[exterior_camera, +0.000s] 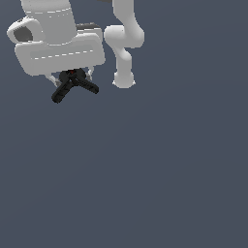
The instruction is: Pick up the object and move it to a goal position.
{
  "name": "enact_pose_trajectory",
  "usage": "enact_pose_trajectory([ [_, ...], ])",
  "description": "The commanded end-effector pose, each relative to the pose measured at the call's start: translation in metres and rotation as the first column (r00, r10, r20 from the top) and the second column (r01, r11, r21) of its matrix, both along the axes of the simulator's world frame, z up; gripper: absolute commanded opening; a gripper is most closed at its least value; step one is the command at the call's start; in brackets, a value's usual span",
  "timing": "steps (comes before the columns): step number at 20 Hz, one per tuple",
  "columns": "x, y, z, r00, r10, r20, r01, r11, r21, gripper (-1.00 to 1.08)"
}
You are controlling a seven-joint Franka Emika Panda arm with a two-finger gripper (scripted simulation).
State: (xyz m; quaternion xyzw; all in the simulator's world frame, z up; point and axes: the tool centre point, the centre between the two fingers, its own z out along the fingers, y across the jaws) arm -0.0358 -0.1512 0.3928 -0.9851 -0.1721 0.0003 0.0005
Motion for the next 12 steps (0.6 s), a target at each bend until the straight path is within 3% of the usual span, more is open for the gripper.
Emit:
enact_pose_trajectory([
  [1, 0.003, -0.007, 0.013, 1.000, 0.001, 0.001, -0.001, 1.000, -0.001, -1.00],
  [12, 0.009, -0.020, 0.037, 1.000, 0.001, 0.001, -0.001, 1.000, -0.001, -1.00],
])
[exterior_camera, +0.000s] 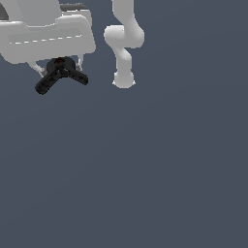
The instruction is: Pick up the object and move it to a goal position.
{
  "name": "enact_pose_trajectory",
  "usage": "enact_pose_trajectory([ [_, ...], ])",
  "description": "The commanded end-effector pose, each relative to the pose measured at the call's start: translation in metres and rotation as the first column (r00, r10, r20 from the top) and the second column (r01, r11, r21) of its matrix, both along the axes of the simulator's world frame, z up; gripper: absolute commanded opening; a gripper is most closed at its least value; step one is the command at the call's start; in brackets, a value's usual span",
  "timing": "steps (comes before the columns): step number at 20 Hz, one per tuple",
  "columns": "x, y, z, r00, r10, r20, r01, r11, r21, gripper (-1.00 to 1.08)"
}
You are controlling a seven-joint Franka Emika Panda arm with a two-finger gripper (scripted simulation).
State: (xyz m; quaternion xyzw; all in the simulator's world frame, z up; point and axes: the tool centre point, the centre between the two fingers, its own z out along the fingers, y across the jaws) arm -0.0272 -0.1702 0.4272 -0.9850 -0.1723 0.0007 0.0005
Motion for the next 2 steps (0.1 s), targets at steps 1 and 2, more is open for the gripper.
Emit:
enact_pose_trajectory([
  [1, 0.0008, -0.0009, 0.0029, 1.000, 0.000, 0.002, 0.000, 1.000, 0.000, -1.00],
  [2, 0.0009, -0.0010, 0.0030, 1.000, 0.000, 0.002, 0.000, 1.000, 0.000, -1.00],
])
